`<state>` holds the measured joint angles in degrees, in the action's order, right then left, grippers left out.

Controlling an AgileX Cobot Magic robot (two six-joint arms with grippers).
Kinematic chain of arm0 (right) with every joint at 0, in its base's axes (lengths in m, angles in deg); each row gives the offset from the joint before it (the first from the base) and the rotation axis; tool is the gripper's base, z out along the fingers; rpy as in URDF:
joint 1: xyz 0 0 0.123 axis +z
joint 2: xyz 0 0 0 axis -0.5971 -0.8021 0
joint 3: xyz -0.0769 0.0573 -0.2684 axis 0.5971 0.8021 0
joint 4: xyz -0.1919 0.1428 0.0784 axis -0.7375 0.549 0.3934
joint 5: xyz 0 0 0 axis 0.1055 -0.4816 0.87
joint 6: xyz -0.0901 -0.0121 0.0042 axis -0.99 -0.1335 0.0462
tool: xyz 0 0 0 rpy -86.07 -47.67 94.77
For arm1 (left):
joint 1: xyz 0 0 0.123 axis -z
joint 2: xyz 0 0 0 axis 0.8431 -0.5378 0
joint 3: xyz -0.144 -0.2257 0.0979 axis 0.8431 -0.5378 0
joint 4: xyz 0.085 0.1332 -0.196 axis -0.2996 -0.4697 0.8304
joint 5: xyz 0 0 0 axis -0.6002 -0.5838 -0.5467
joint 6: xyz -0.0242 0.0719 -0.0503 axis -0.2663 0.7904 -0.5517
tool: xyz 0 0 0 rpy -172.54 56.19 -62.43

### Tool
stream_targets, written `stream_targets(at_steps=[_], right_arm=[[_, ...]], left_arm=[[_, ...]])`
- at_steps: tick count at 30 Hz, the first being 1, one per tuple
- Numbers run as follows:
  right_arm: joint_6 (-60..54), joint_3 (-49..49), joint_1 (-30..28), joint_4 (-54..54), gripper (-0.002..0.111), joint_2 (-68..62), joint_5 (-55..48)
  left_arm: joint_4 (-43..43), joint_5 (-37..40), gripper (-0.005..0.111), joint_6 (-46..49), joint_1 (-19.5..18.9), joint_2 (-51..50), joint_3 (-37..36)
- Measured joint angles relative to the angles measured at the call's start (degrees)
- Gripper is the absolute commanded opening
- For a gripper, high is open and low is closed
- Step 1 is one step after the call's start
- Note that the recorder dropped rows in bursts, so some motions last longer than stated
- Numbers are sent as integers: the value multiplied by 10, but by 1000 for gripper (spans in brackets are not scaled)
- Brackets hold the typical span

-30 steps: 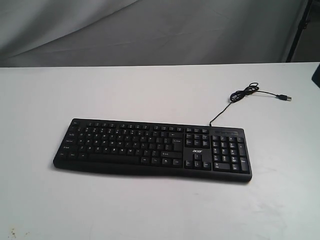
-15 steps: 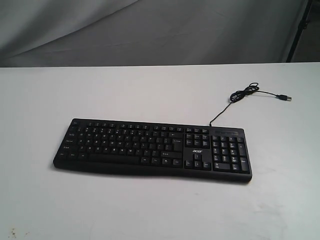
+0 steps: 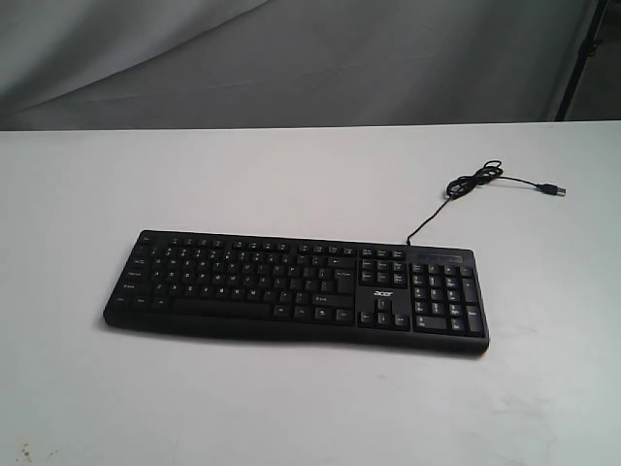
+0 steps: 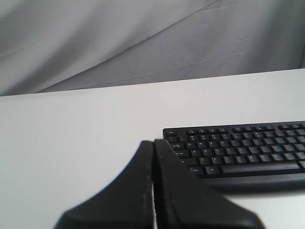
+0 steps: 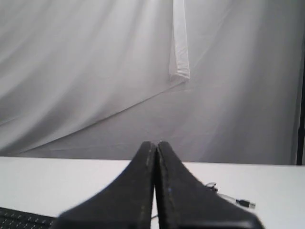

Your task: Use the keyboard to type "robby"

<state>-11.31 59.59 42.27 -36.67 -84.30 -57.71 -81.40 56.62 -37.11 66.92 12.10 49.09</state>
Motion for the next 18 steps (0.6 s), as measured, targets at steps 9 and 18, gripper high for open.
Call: stream_targets(at_steps=[9, 18], right_arm=[[142, 107, 0, -3, 0, 36, 51], [296, 120, 0, -3, 0, 51, 86]], left_arm=[[0, 0, 0, 0, 0, 0, 0], [0, 0, 0, 0, 0, 0, 0]])
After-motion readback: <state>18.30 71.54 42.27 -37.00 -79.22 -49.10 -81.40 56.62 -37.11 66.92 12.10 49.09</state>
